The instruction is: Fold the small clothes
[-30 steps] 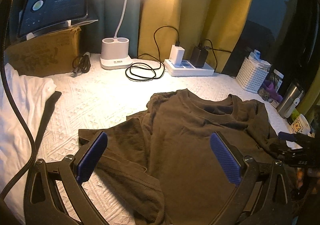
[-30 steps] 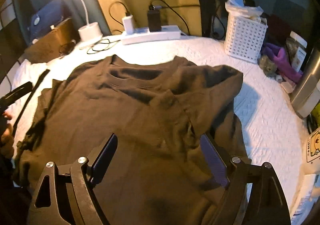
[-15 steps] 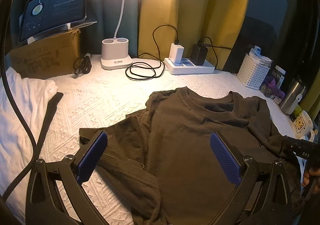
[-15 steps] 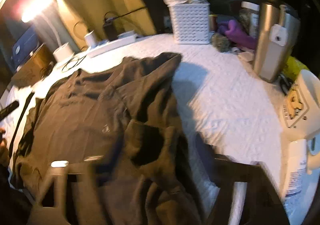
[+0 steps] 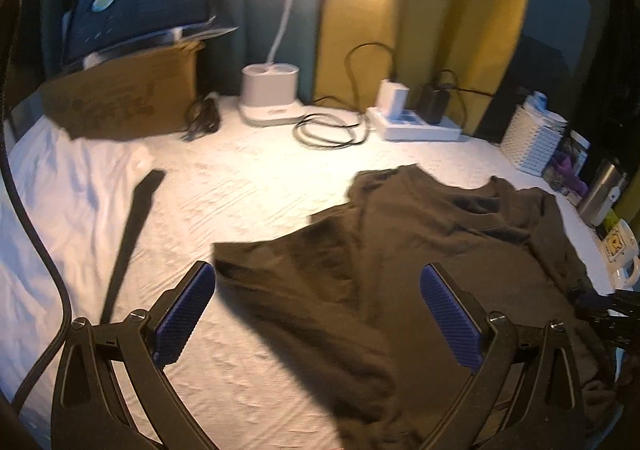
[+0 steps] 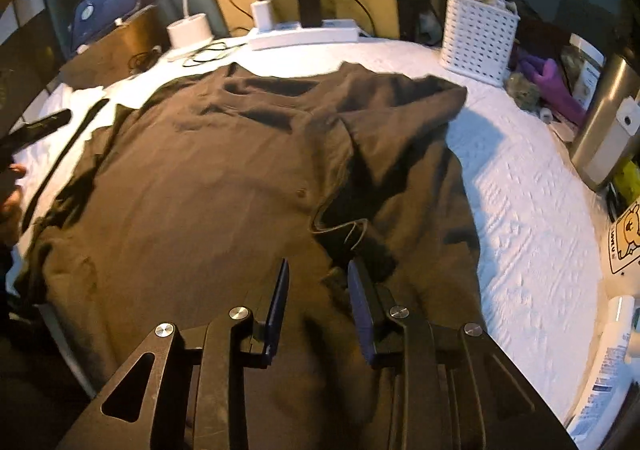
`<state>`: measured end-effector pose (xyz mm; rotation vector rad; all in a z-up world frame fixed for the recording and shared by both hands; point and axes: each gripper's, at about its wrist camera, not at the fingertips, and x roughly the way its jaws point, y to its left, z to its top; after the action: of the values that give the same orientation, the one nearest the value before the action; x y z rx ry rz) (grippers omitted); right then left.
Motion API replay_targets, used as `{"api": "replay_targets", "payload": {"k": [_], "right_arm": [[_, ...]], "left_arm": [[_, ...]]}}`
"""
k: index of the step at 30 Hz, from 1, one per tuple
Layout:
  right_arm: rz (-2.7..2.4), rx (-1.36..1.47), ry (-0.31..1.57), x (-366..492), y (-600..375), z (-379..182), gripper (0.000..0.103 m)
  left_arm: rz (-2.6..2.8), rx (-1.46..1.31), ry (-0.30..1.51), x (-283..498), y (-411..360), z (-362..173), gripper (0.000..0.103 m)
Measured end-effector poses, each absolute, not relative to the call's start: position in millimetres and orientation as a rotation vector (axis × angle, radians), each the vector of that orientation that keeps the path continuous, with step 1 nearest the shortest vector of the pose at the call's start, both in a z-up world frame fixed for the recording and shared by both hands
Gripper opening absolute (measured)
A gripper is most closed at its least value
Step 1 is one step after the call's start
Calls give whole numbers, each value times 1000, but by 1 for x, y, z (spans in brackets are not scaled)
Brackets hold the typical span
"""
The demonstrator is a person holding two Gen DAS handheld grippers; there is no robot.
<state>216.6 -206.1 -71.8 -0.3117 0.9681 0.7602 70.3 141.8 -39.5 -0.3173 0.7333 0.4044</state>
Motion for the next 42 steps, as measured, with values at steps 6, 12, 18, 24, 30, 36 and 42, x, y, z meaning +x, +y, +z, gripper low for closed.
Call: {"api": "replay_targets", "payload": {"k": [6, 12, 18, 24, 30, 36, 42], "right_arm": [[707, -290, 898, 219, -204, -49, 32], [588, -294, 943, 244, -202, -72, 67], [728, -307, 1023, 227, -182, -88, 67], [678, -253, 978, 226, -190, -71, 67], [639, -239, 971, 232, -197, -69, 67], [659, -242, 966, 230, -191, -69, 67], [660, -229, 977, 235, -189, -72, 67]], "left_arm": [[407, -355, 778, 64, 161, -54, 101], [300, -345, 785, 75, 151, -56, 101], [343, -374, 825, 96, 184, -83, 101], [367, -365, 860, 106, 205, -98, 84], [338, -332, 850, 98, 199, -97, 9], [405, -348, 800, 67, 209, -84, 4], [482, -362, 771, 41, 225, -76, 4]]}}
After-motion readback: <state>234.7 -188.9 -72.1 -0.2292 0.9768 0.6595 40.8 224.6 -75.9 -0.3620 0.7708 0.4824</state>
